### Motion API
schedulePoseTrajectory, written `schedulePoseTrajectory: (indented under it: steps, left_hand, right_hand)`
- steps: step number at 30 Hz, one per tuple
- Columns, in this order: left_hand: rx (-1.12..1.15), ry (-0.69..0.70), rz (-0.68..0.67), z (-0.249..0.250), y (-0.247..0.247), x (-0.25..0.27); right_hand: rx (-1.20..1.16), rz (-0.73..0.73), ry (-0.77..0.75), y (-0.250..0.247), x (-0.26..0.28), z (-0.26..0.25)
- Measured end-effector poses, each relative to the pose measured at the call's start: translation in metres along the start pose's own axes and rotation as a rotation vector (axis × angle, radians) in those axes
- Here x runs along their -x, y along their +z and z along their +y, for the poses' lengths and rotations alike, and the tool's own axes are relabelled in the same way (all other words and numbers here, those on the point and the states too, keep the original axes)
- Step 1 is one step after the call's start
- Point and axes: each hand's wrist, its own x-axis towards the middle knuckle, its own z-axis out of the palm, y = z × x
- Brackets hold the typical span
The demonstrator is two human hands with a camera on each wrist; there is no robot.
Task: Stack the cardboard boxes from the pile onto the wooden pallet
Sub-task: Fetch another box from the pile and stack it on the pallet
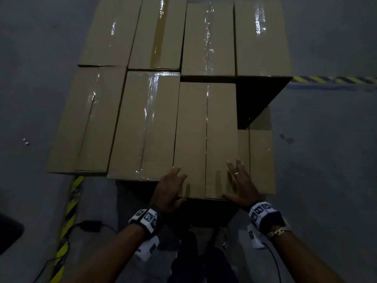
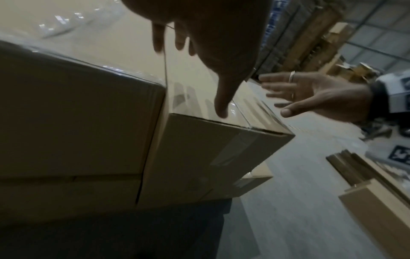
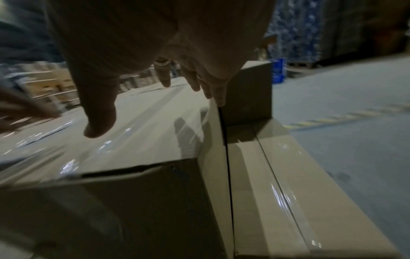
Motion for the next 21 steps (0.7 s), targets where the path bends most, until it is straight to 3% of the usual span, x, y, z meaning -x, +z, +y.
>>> schedulePoseTrajectory:
  steps: [4, 8, 12, 21]
  left_hand:
    - [-0.253, -0.09, -0.076, 0.002, 0.008, -0.011]
    - [-0.306, -0.189, -0.132, -0.008, 0.013, -0.025]
    - [-0.259, -0.226, -0.194, -0.014, 0.009, -0.032]
    - [-0.292, -0.229, -0.167, -0.016, 0.0, -0.038]
  right_hand:
    - [0.298, -0.082, -0.006, 0.004, 0.007, -0.006]
    - [0.474, -0.111, 0.053, 0.016, 0.008, -0.001]
    - [0.439, -0.081, 0.065, 0.025, 0.002, 0.007]
    - [0.23, -0.028, 0.005, 0.019, -0.012, 0.019]
